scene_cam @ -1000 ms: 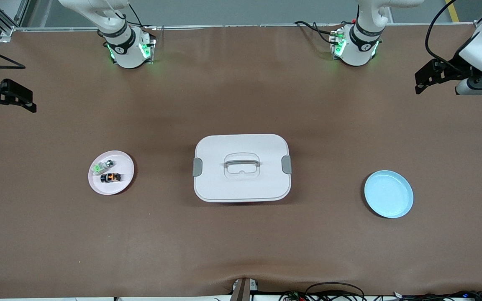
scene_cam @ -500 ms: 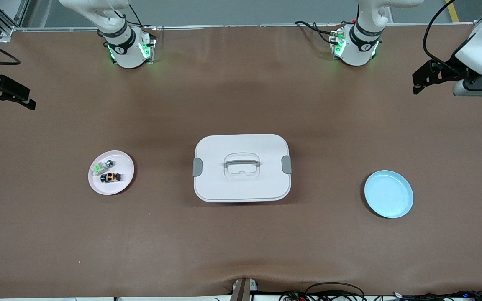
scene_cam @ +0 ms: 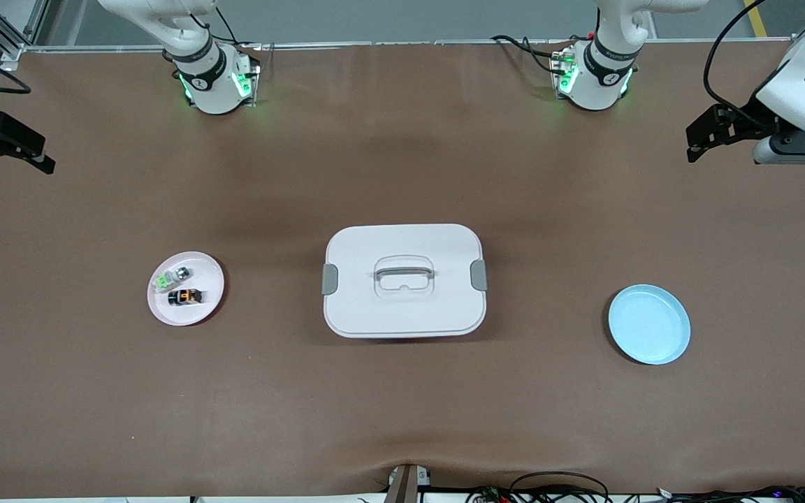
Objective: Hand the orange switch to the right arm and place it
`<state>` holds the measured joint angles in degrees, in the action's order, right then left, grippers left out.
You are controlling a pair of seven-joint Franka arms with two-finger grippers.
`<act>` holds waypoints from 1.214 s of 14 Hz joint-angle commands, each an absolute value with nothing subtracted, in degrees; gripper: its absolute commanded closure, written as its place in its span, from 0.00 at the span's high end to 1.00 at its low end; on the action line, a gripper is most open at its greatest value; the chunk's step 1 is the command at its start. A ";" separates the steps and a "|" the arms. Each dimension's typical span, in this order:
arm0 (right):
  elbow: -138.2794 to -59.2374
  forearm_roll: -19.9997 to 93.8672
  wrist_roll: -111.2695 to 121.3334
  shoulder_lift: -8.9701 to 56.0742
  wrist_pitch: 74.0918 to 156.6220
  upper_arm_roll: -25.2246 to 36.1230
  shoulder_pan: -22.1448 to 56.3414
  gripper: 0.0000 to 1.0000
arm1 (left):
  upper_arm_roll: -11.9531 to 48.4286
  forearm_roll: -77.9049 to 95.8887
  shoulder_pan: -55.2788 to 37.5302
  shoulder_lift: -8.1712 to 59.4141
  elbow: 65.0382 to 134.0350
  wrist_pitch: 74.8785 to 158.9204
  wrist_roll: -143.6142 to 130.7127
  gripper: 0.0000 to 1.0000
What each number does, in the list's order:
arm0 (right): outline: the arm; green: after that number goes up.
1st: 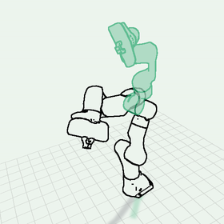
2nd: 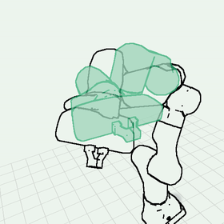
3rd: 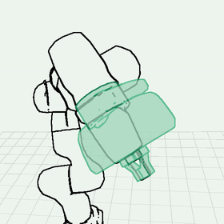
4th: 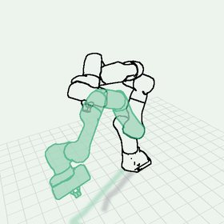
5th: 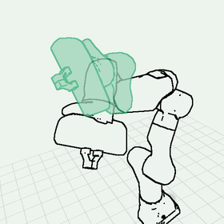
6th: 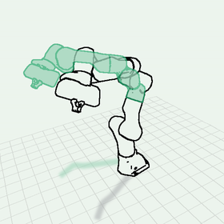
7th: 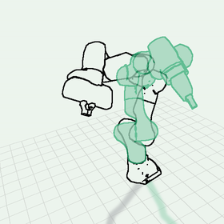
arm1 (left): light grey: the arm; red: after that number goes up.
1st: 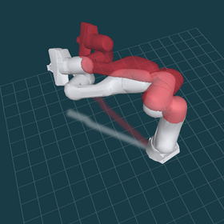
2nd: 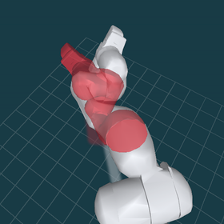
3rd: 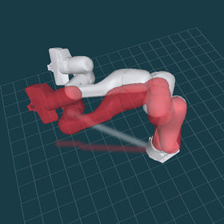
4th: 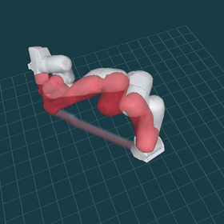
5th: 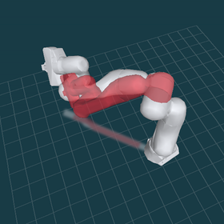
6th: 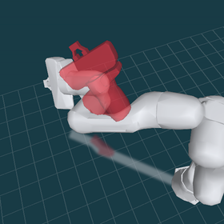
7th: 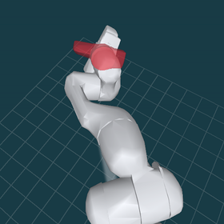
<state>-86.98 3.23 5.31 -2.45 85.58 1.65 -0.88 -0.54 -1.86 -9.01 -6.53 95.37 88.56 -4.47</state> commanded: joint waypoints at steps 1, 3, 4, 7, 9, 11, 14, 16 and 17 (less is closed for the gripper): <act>-90.60 2.46 5.98 -5.62 86.83 1.85 -0.97 1.00 | -0.35 -2.29 -9.14 -6.77 95.54 89.21 -3.70 1.00; -93.94 2.55 4.23 -7.90 89.02 1.93 -1.05 1.00 | -0.35 -2.11 -9.23 -6.42 95.28 89.21 -3.52 1.00; -95.09 2.55 2.39 -8.78 89.21 1.85 -0.88 1.00 | -0.35 -2.11 -9.23 -6.42 95.27 89.21 -3.52 1.00; -95.80 2.46 0.01 -10.19 88.68 0.97 -0.88 1.00 | -0.44 -2.11 -9.14 -5.63 93.88 89.21 -3.87 1.00; -95.71 2.55 -1.48 -10.11 88.59 0.97 -0.88 1.00 | -0.44 -2.11 -9.23 -5.19 93.25 89.21 -3.96 1.00; -95.45 2.46 -3.25 -10.11 88.51 0.88 -0.70 1.00 | -0.44 -2.02 -9.14 -4.92 92.90 89.21 -4.22 1.00; -95.27 2.29 -3.16 -10.02 88.42 0.88 -0.79 1.00 | -0.44 -2.02 -9.14 -4.22 92.11 89.21 -4.31 1.00; -95.19 1.67 -3.08 -9.84 88.59 0.88 -0.79 1.00 | -0.44 -2.02 -9.14 -4.13 91.93 89.21 -4.31 1.00; -95.19 1.41 -2.99 -9.84 88.51 0.88 -0.53 1.00 | -0.44 -2.02 -9.14 -4.13 91.93 89.21 -4.31 1.00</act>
